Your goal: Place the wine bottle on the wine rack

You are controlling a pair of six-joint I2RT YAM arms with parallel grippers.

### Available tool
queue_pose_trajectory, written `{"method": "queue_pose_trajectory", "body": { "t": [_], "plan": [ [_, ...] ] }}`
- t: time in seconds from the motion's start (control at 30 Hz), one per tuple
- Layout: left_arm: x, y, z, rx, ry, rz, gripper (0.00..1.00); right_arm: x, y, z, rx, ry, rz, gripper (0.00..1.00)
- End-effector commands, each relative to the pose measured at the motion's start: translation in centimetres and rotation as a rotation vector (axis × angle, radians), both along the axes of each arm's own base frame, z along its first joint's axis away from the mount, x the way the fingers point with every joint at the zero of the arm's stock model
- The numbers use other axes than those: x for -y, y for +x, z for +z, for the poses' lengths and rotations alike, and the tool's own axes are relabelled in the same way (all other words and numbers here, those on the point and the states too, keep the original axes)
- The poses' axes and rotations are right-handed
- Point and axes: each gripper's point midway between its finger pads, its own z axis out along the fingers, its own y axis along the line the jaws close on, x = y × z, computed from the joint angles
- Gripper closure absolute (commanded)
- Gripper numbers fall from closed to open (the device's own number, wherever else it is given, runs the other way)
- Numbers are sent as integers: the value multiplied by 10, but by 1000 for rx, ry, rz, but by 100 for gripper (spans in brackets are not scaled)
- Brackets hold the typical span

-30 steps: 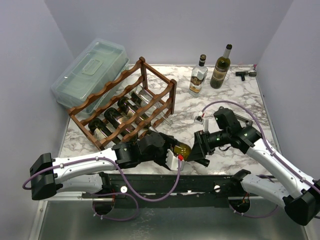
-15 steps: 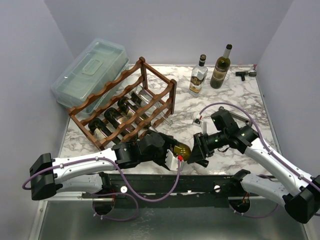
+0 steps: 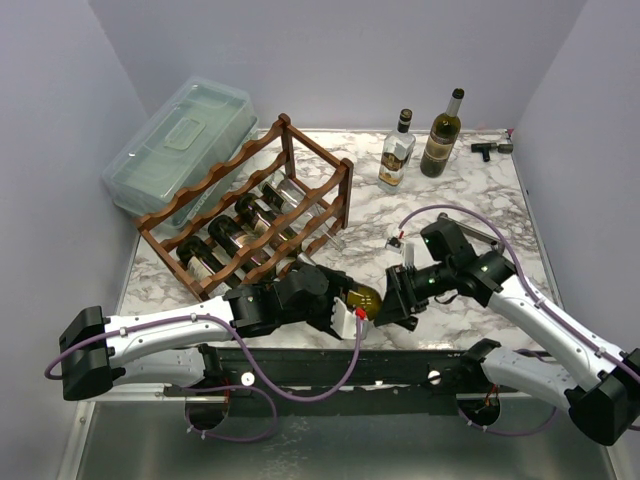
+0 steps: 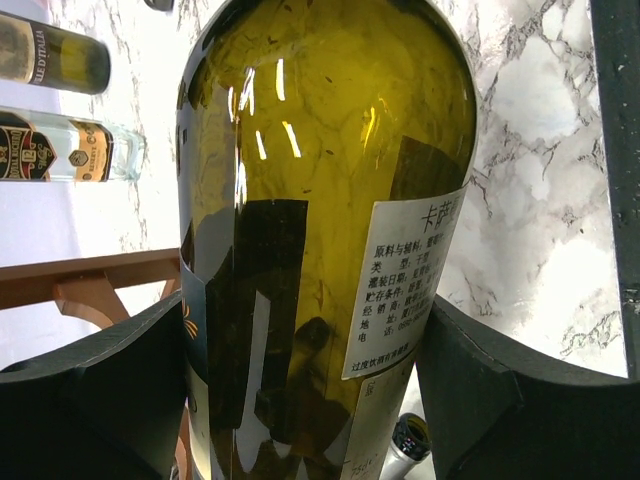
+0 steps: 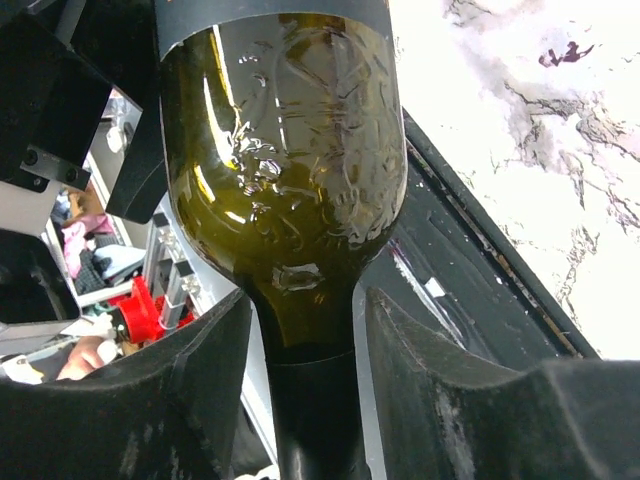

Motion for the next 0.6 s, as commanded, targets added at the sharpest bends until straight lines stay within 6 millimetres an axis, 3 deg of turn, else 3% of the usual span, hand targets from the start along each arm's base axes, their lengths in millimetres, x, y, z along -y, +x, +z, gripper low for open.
{"method": "queue_pose_trajectory", "body": {
  "t": [0.0, 0.1, 0.17, 0.27, 0.3, 0.4, 0.57],
  "plan": [
    [18, 16, 52, 64, -175, 67, 100, -1, 3, 0, 2, -23, 9, 51],
    [21, 14, 53, 37, -189, 75, 100, -1, 8, 0, 23, -29, -11, 55],
    [22, 14, 52, 33, -186, 75, 100, 1, 14, 1, 52, -51, -29, 65],
    [22, 16, 50, 29, -181, 85, 100, 6, 23, 1, 110, -85, -64, 92],
    [22, 15, 50, 25, -185, 85, 96, 9, 28, 2, 141, -103, -90, 98],
    [23, 14, 56, 17, -220, 87, 54, 14, 36, 8, 203, -107, -144, 100],
    [22, 9, 80, -4, -329, 90, 4, 23, 44, 13, 261, -132, -222, 100]
  ]
}}
